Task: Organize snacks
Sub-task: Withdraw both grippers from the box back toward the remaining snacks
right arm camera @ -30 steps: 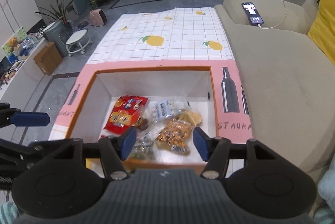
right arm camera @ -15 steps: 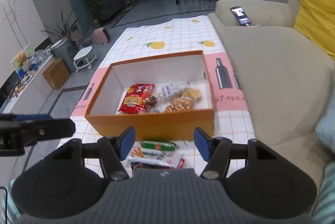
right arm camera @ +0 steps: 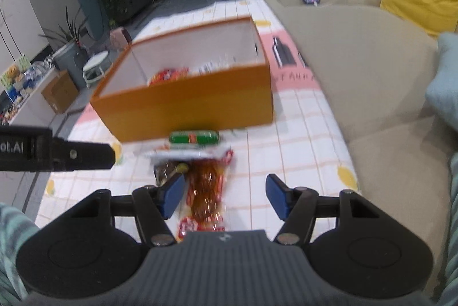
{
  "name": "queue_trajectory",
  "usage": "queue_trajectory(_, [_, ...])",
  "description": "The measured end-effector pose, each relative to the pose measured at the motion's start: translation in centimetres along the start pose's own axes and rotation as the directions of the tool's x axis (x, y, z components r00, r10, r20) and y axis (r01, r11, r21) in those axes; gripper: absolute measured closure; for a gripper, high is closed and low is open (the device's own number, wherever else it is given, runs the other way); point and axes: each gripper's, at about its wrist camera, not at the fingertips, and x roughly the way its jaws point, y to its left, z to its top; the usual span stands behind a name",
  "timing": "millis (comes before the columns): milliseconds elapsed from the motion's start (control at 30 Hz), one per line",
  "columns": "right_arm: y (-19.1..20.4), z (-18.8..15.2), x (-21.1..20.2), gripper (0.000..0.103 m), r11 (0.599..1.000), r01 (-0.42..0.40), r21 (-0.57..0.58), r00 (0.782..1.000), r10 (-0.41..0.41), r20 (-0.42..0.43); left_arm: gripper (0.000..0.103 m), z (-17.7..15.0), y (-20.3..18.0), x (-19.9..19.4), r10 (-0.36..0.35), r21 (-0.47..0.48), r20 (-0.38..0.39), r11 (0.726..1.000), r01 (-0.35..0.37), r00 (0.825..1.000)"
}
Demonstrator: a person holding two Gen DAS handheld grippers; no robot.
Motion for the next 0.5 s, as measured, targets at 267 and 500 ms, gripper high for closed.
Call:
queue_trajectory(267, [-0.3, 0.0, 2.7, 0.044, 1.000, -0.019, -0.006, 0.998, 0.019, -0.060, 0.025, 0.2, -1.5, 3.7, 0.057, 0.199, -0.093, 0.979, -0.038, 0.994])
queue_trajectory(500, [-0.3, -0.3, 6.9, 0.052, 0.997, -0.070, -0.014, 0.985, 0.067, -0.157, 0.040, 0.8, -2.6, 7.7, 0.108, 0.360, -0.172, 0.932, -0.040, 0.979])
